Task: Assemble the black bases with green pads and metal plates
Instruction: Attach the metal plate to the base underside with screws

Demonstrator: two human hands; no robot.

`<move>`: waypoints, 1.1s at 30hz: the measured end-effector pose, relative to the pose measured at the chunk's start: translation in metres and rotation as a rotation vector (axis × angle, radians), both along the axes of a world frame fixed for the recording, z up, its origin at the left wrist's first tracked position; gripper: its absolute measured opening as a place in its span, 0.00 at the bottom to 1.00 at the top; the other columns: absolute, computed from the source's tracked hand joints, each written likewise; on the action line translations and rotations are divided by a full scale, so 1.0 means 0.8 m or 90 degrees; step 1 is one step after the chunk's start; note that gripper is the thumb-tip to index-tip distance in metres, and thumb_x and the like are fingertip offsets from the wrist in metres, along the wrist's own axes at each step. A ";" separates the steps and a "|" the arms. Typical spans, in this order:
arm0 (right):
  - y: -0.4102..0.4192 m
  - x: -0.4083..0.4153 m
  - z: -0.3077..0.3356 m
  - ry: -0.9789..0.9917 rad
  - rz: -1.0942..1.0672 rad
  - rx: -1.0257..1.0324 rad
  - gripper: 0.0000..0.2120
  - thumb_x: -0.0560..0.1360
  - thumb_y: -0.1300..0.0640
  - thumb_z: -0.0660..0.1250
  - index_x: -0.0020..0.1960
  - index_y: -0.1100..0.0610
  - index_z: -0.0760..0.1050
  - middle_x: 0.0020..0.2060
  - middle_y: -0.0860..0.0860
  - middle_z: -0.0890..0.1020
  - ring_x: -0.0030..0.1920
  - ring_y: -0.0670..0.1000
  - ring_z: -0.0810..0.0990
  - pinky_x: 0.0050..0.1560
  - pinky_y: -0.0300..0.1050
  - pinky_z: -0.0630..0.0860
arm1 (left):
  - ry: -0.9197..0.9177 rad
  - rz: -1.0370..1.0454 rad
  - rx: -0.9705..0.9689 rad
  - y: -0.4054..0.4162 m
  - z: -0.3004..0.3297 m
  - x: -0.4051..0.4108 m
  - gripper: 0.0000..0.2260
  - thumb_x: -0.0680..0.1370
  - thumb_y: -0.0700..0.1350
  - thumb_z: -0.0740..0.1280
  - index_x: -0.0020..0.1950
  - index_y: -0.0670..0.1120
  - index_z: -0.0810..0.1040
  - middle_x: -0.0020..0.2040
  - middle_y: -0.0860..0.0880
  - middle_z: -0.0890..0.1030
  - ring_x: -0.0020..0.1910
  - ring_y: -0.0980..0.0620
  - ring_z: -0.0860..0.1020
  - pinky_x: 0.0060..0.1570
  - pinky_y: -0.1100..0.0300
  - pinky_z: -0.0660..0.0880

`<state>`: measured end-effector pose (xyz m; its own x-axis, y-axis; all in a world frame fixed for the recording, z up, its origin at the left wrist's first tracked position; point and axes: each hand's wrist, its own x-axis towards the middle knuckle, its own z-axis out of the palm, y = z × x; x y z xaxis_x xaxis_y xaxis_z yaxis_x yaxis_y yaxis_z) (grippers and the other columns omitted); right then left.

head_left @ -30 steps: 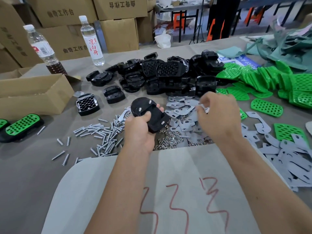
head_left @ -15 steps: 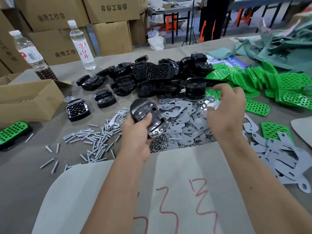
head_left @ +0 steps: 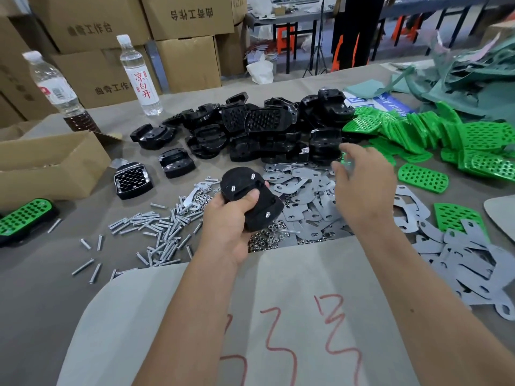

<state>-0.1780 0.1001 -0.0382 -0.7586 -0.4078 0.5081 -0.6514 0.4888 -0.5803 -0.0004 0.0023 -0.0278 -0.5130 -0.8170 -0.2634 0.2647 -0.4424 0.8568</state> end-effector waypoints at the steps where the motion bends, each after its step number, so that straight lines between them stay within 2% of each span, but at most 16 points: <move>1: -0.002 0.000 -0.002 0.016 -0.023 0.104 0.21 0.81 0.46 0.68 0.71 0.53 0.76 0.62 0.58 0.79 0.65 0.62 0.73 0.63 0.56 0.69 | 0.002 0.002 -0.001 0.000 0.001 0.001 0.13 0.79 0.30 0.67 0.61 0.42 0.80 0.58 0.38 0.86 0.58 0.34 0.84 0.55 0.39 0.82; 3: -0.006 0.006 -0.006 0.026 -0.020 0.284 0.26 0.78 0.34 0.65 0.69 0.48 0.75 0.71 0.58 0.72 0.74 0.62 0.62 0.71 0.64 0.60 | -0.003 0.004 -0.015 0.000 0.001 0.001 0.13 0.79 0.30 0.68 0.60 0.43 0.81 0.56 0.39 0.86 0.55 0.37 0.85 0.53 0.40 0.83; 5: -0.009 0.009 -0.011 -0.010 0.016 0.336 0.26 0.76 0.30 0.65 0.64 0.46 0.79 0.72 0.56 0.70 0.76 0.60 0.57 0.74 0.66 0.53 | -0.010 0.009 -0.035 0.000 -0.001 0.001 0.11 0.78 0.30 0.69 0.56 0.44 0.81 0.50 0.43 0.88 0.48 0.42 0.87 0.45 0.45 0.85; 7: -0.011 0.007 -0.009 -0.039 0.023 0.252 0.26 0.73 0.31 0.71 0.63 0.46 0.80 0.69 0.52 0.74 0.75 0.59 0.58 0.75 0.66 0.54 | -0.018 0.024 -0.053 0.002 -0.001 0.000 0.11 0.78 0.29 0.69 0.53 0.44 0.82 0.44 0.47 0.88 0.41 0.47 0.88 0.36 0.51 0.85; 9: -0.011 0.007 -0.005 -0.039 0.025 0.139 0.24 0.71 0.34 0.75 0.62 0.45 0.80 0.65 0.50 0.76 0.72 0.58 0.62 0.73 0.64 0.58 | -0.022 0.041 -0.059 0.002 -0.001 0.000 0.11 0.78 0.29 0.69 0.54 0.44 0.81 0.42 0.47 0.88 0.40 0.47 0.88 0.35 0.52 0.84; 11: -0.010 0.010 -0.002 -0.056 0.018 0.105 0.20 0.74 0.36 0.73 0.61 0.44 0.81 0.63 0.50 0.78 0.70 0.58 0.63 0.71 0.62 0.60 | -0.023 0.049 -0.062 0.000 -0.001 0.002 0.10 0.78 0.29 0.69 0.53 0.44 0.81 0.42 0.48 0.88 0.40 0.46 0.88 0.35 0.51 0.84; 15: 0.009 -0.010 0.005 -0.100 -0.171 0.285 0.24 0.77 0.37 0.70 0.66 0.50 0.77 0.68 0.60 0.75 0.72 0.64 0.64 0.67 0.62 0.64 | -0.028 0.051 -0.071 -0.004 -0.002 0.003 0.10 0.78 0.30 0.70 0.51 0.44 0.82 0.40 0.49 0.88 0.40 0.47 0.88 0.37 0.50 0.85; 18: 0.021 -0.019 0.012 -0.199 -0.209 0.335 0.28 0.75 0.36 0.72 0.65 0.55 0.76 0.69 0.63 0.71 0.70 0.67 0.66 0.68 0.62 0.66 | -0.041 0.059 -0.087 -0.002 -0.004 -0.001 0.11 0.77 0.30 0.71 0.49 0.46 0.83 0.40 0.50 0.88 0.39 0.50 0.87 0.36 0.53 0.84; 19: 0.023 -0.019 0.013 -0.204 -0.195 0.306 0.26 0.75 0.39 0.74 0.64 0.55 0.77 0.68 0.63 0.72 0.69 0.67 0.68 0.67 0.61 0.67 | -0.046 0.062 -0.093 -0.001 -0.005 -0.002 0.11 0.77 0.31 0.72 0.49 0.47 0.83 0.41 0.50 0.88 0.39 0.50 0.87 0.36 0.53 0.84; 21: 0.024 -0.020 0.013 -0.160 -0.171 0.198 0.19 0.75 0.49 0.76 0.62 0.56 0.79 0.64 0.62 0.75 0.65 0.66 0.73 0.64 0.57 0.71 | -0.046 0.061 -0.093 0.001 -0.005 -0.003 0.11 0.77 0.30 0.72 0.49 0.47 0.83 0.40 0.50 0.88 0.38 0.51 0.87 0.36 0.54 0.84; 23: 0.025 -0.021 0.013 -0.127 -0.140 0.059 0.14 0.75 0.60 0.74 0.60 0.57 0.79 0.51 0.58 0.82 0.57 0.62 0.79 0.58 0.51 0.74 | -0.041 0.058 -0.079 0.000 -0.005 -0.003 0.11 0.77 0.29 0.71 0.49 0.45 0.83 0.39 0.49 0.88 0.37 0.50 0.87 0.34 0.54 0.83; 24: 0.025 -0.020 0.014 -0.147 -0.118 -0.003 0.13 0.75 0.63 0.74 0.59 0.57 0.79 0.44 0.54 0.83 0.52 0.59 0.81 0.55 0.49 0.75 | -0.037 0.054 -0.070 0.000 -0.005 -0.002 0.11 0.77 0.29 0.71 0.49 0.45 0.83 0.39 0.49 0.88 0.37 0.49 0.87 0.34 0.53 0.83; 25: 0.025 -0.020 0.014 -0.177 -0.099 -0.047 0.13 0.75 0.62 0.74 0.58 0.57 0.80 0.41 0.52 0.83 0.48 0.57 0.82 0.54 0.49 0.78 | -0.034 0.050 -0.061 -0.001 -0.004 -0.001 0.11 0.77 0.29 0.71 0.50 0.45 0.83 0.40 0.48 0.88 0.38 0.48 0.87 0.34 0.52 0.84; 28: 0.024 -0.025 0.009 -0.170 -0.100 -0.022 0.09 0.76 0.61 0.75 0.55 0.58 0.82 0.44 0.55 0.85 0.49 0.57 0.83 0.55 0.50 0.79 | -0.032 0.042 -0.046 -0.004 -0.003 0.001 0.12 0.76 0.30 0.72 0.53 0.44 0.83 0.42 0.46 0.88 0.40 0.46 0.88 0.36 0.49 0.84; 30: 0.025 -0.029 0.007 -0.187 -0.086 -0.040 0.06 0.76 0.62 0.74 0.53 0.59 0.84 0.43 0.55 0.86 0.47 0.57 0.84 0.54 0.46 0.78 | -0.026 0.037 -0.042 -0.004 -0.002 0.002 0.12 0.75 0.29 0.72 0.54 0.44 0.83 0.43 0.45 0.88 0.40 0.45 0.88 0.36 0.48 0.84; 33: 0.020 -0.025 0.011 -0.199 -0.003 -0.146 0.08 0.78 0.61 0.73 0.57 0.57 0.84 0.35 0.47 0.82 0.37 0.49 0.80 0.46 0.40 0.75 | -0.024 0.032 -0.050 -0.003 -0.001 0.001 0.12 0.75 0.29 0.72 0.54 0.43 0.83 0.44 0.45 0.88 0.41 0.45 0.88 0.36 0.48 0.84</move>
